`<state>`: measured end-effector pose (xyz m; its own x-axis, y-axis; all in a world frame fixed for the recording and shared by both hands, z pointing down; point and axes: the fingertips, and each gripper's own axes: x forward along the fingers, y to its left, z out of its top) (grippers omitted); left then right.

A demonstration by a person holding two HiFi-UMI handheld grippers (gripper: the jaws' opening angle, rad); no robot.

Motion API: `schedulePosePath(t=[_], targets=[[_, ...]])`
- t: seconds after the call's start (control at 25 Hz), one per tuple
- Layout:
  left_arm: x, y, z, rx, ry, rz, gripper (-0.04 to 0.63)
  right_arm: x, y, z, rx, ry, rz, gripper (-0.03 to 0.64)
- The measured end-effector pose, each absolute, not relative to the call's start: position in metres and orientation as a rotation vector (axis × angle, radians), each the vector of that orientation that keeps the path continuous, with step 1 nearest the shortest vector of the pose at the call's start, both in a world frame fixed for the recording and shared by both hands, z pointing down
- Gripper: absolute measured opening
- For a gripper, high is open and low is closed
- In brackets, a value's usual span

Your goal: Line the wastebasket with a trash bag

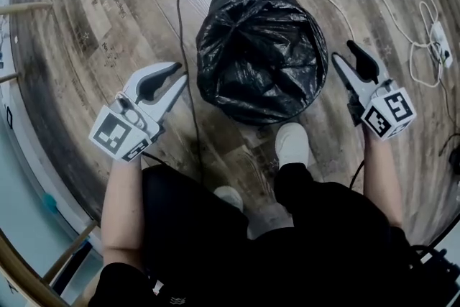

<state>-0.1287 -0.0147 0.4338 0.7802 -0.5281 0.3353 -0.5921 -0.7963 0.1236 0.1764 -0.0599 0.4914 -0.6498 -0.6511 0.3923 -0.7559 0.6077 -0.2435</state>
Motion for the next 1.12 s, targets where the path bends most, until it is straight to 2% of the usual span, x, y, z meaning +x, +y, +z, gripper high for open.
schedulePosePath(t=[0.16,0.48,0.56,0.68,1.12], targets=[[-0.123,-0.031,0.413,2.758,-1.071,0.352,0.032,0.175,-0.077,0.442,1.296,-2.626,0.497,0.204],[-0.136,-0.053,0.387,2.626,-1.487,0.269,0.005,0.147,-0.084,0.375,1.353,-2.724,0.269,0.079],[-0.133,-0.052,0.385,2.634,-1.514,0.280,0.005,0.142,-0.082,0.370,1.348,-2.731,0.209,0.002],[-0.124,-0.048,0.394,2.649,-1.481,0.330,0.005,0.132,-0.073,0.376,1.367,-2.719,0.135,0.002],[-0.101,-0.039,0.414,2.706,-1.364,0.427,0.005,0.113,-0.051,0.400,1.259,-2.716,0.207,0.002]])
